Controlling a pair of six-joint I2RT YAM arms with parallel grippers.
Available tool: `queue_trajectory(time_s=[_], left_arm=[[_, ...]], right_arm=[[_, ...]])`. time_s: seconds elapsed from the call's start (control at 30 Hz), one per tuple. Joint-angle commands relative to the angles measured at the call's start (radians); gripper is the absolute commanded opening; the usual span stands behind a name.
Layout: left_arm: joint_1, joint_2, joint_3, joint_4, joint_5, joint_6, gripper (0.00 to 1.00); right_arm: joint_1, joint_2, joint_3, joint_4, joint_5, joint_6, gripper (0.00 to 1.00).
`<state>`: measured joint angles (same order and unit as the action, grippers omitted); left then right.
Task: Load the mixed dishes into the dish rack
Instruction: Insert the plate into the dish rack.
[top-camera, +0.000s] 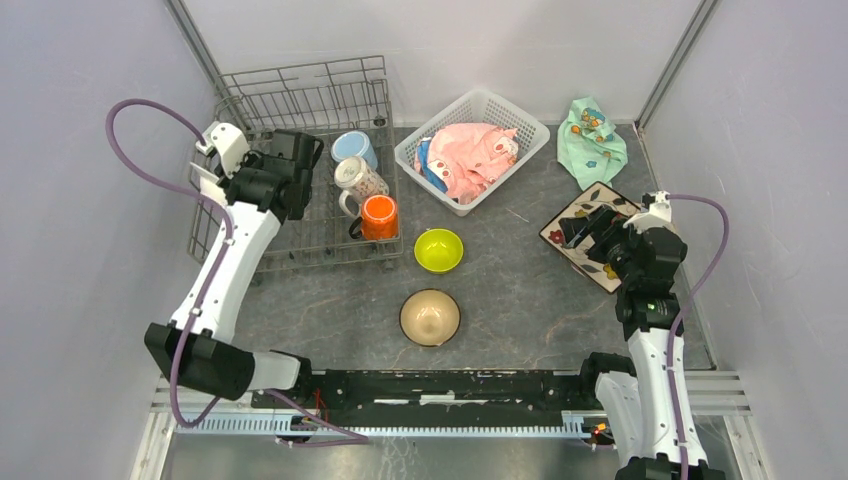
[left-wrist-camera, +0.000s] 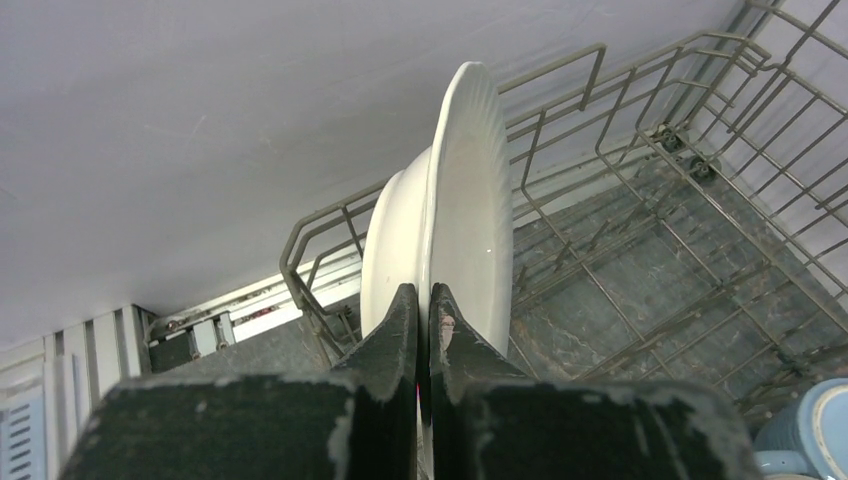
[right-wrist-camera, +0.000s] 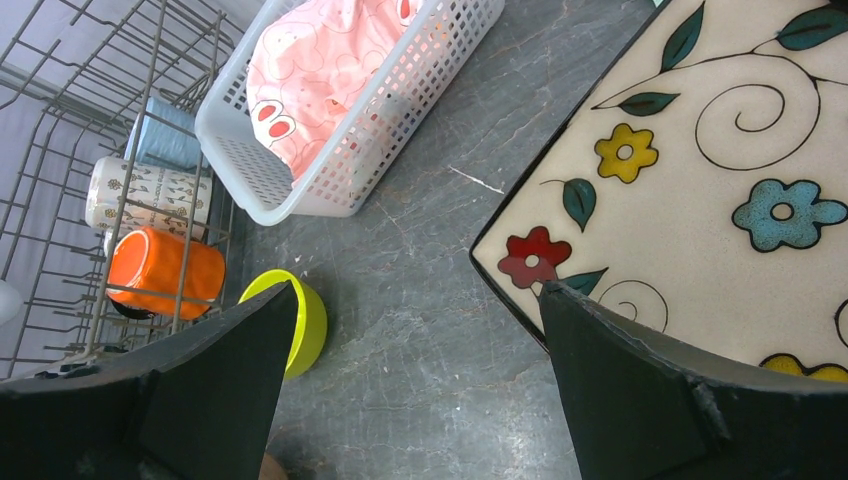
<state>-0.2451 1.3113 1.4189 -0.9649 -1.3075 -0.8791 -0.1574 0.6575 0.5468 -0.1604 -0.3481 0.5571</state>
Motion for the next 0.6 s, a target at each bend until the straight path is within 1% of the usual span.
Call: queue_trajectory(time_s=[0.0,0.07,0.1,0.33,0.47,0.57], left_arm=[[0.016,0.064,0.17,-0.295,-0.103,-0.413,0.02],[0.03,0.12,0.238,-0.474,-0.074,-0.577,0.02],[0.036,0.139,0.257,-0.496,-0.06,-0.578,0.02],[0.045,0.155,0.254,-0.499,0.012,-0.619,0.02],[0.047,0.15,0.266,-0.498,0.012,-0.609,0.02],[0.053,0.123,0.239,-0.498,0.013,-0.611,0.02]], right_arm=[[0.005,-0.007,-0.014,0.055,-0.012,0.009,0.98],[0.005,-0.006,-0.013,0.055,-0.013,0.006,0.98],[0.007,-0.005,-0.011,0.053,-0.013,0.007,0.98],[0.007,-0.012,0.004,0.037,-0.005,0.007,0.98],[0.009,-0.015,0.005,0.035,-0.008,0.014,0.98],[0.01,-0.012,0.017,0.025,-0.005,0.006,0.98]])
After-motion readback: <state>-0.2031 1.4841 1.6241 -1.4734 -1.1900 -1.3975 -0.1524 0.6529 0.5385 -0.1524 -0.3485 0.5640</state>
